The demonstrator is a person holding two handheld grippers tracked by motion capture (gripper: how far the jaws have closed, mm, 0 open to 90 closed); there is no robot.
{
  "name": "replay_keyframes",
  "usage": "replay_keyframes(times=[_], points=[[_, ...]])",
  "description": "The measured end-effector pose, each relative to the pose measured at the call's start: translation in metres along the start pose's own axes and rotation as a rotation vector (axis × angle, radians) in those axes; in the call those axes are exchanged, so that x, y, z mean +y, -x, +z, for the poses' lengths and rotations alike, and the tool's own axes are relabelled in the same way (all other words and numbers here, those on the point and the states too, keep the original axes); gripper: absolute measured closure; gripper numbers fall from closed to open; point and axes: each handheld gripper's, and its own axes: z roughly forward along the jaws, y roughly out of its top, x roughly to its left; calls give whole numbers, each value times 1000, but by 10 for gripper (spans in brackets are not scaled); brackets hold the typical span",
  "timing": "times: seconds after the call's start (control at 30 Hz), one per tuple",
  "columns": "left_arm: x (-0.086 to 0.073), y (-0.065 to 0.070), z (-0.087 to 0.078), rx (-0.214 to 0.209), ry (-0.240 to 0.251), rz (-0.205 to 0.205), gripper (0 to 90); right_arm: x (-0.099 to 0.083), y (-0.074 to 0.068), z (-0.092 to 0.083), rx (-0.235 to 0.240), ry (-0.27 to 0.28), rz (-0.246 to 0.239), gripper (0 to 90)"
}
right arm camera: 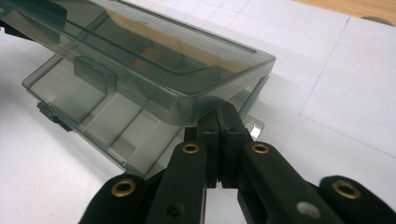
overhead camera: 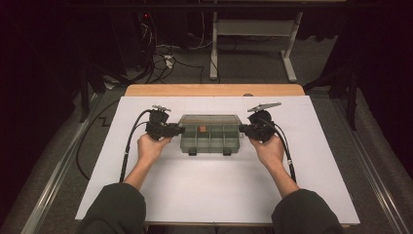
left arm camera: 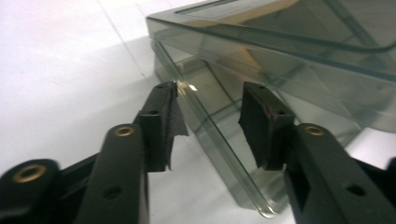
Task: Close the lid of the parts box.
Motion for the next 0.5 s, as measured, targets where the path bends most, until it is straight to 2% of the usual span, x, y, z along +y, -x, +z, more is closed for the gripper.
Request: replay_keyframes(times=[0.07, 0.1, 0.13, 0.2, 0.5], points=[[-1, 2, -3, -7, -2, -30, 609, -2, 0, -1, 6, 2, 1, 900], [0, 0, -4, -18, -5, -15, 623, -3, 0, -2, 10, 1, -1, 900], [0, 2, -6, -22, -14, -31, 628, -3, 0, -2, 14, 1, -2, 900], [-1, 2, -8, -31, -8, -14, 639, -6, 1, -2, 21, 1, -2, 900], [-13, 3, -21, -37, -3, 13, 656, -15, 0, -5, 42, -3, -9, 900]])
